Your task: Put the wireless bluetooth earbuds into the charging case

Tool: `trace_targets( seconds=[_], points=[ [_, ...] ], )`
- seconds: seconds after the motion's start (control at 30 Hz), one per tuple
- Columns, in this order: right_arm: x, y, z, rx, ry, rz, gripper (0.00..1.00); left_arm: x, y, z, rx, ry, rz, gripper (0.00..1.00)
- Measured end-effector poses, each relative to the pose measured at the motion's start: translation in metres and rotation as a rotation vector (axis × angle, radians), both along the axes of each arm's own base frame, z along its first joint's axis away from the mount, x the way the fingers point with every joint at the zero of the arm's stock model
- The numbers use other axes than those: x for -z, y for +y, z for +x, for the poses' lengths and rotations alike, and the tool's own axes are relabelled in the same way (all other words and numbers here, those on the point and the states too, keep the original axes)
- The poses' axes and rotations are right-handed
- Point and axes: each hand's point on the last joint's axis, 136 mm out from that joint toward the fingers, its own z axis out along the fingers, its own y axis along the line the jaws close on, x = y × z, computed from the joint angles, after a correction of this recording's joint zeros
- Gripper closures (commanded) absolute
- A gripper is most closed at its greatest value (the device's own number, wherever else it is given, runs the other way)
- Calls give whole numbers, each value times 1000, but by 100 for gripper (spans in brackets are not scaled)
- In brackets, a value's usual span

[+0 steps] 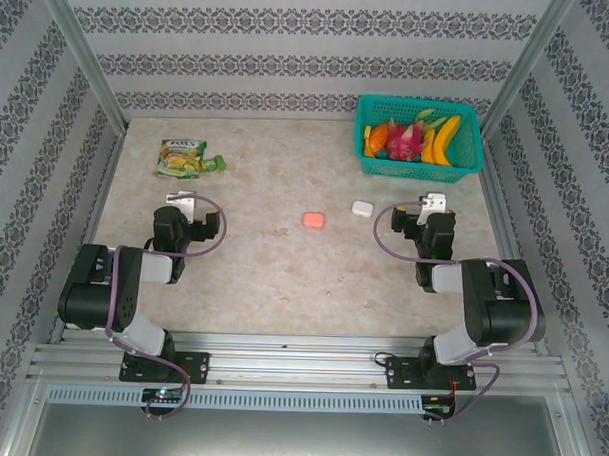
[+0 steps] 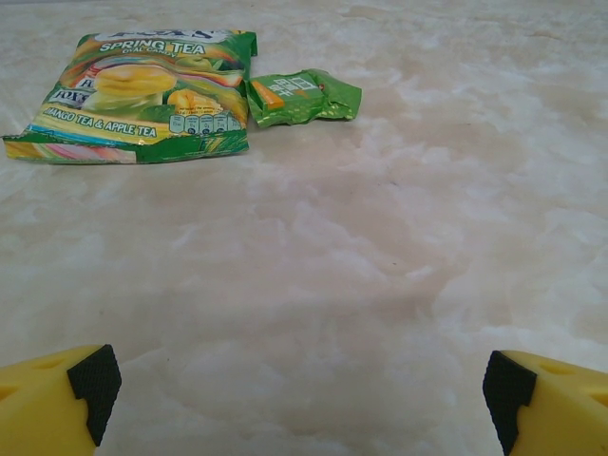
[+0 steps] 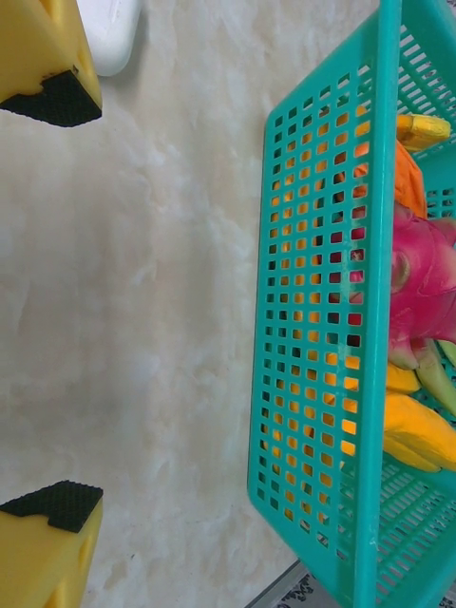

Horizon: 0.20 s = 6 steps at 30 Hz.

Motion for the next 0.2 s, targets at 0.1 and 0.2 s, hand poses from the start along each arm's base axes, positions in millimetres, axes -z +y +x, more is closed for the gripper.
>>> trace_targets(
  seconds=[0.1, 0.2],
  points=[
    [1, 2, 0, -9, 5, 3, 2, -1, 0, 1, -2, -1, -2, 0],
    [2, 3, 0, -15, 7, 6, 2, -2, 0, 2, -2, -5, -3, 0]
  ],
)
